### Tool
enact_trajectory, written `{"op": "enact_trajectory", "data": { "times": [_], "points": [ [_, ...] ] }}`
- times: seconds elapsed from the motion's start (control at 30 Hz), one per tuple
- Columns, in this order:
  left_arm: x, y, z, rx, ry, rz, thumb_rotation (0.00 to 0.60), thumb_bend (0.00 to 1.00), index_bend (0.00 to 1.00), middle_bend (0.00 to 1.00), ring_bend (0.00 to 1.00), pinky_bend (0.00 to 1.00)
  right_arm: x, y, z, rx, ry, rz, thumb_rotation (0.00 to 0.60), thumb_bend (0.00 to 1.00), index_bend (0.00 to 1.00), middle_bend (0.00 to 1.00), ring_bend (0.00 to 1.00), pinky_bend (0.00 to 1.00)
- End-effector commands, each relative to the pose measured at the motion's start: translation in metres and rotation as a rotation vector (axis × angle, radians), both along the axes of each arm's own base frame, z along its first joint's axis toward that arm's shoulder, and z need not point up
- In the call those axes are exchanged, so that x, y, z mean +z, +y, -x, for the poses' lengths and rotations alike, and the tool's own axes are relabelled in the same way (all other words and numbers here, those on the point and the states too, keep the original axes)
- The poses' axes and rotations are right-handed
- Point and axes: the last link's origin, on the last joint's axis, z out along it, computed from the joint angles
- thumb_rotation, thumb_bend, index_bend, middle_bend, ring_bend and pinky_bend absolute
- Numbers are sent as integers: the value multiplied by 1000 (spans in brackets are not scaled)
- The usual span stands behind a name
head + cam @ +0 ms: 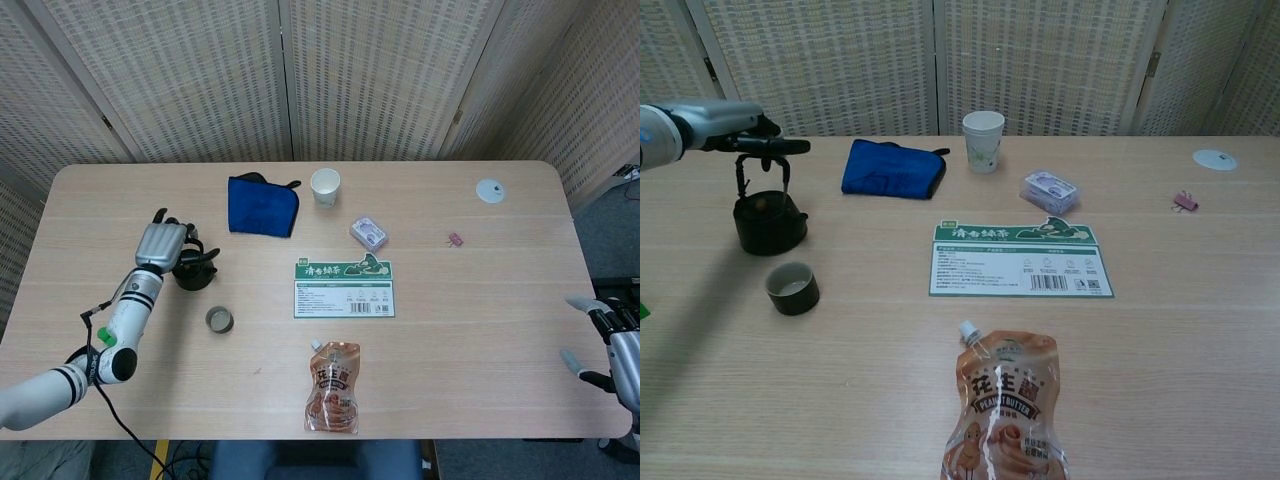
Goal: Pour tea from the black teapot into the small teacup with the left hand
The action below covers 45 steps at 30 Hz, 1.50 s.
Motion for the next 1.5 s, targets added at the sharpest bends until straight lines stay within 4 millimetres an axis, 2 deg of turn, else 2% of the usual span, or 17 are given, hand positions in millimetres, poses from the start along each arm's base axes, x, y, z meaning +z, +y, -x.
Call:
{"op": "enact_trajectory", "data": {
  "times": [0.03, 0.57, 0.67, 0.73, 0.8, 0.87, 0.97, 1.23, 1.5],
  "points": [
    [9, -11, 4, -23, 21, -1, 31, 111, 389, 420, 232, 0, 0, 0, -1, 3, 0, 0, 600, 197, 258, 299, 219, 224],
    [34, -52, 16, -88, 0, -18, 41, 111, 391, 421, 234, 0, -3, -4, -8, 31, -6, -8, 600, 197, 258, 298, 219, 224],
    [37, -57, 17, -98, -19, -22, 120, 111, 389, 421, 232, 0, -4, -5, -9, 34, -5, -10, 600, 196, 258, 298, 219, 224],
    [38, -61, 18, -111, -27, -21, 214, 111, 380, 416, 229, 0, -4, -5, -9, 33, -6, -9, 600, 197, 258, 298, 219, 224],
    [38, -66, 19, -128, -23, -15, 371, 111, 342, 387, 215, 0, -4, -4, -9, 34, -5, -8, 600, 197, 258, 298, 219, 224],
    [37, -71, 20, -139, -21, -5, 497, 111, 298, 348, 197, 0, -3, -4, -9, 35, -7, -7, 600, 197, 258, 298, 219, 224],
    [34, -76, 20, -159, -8, 7, 591, 111, 246, 313, 177, 0, -3, -3, -9, 33, -7, -6, 600, 197, 258, 298, 219, 224],
    [17, -77, 19, -172, 17, 38, 599, 111, 198, 264, 161, 0, -2, 0, -5, 24, -10, 3, 600, 197, 258, 298, 219, 224],
    [4, -62, 23, -161, 59, 31, 600, 110, 191, 261, 160, 0, -1, 1, -1, 14, -12, 6, 600, 197, 258, 298, 219, 224]
  ]
}}
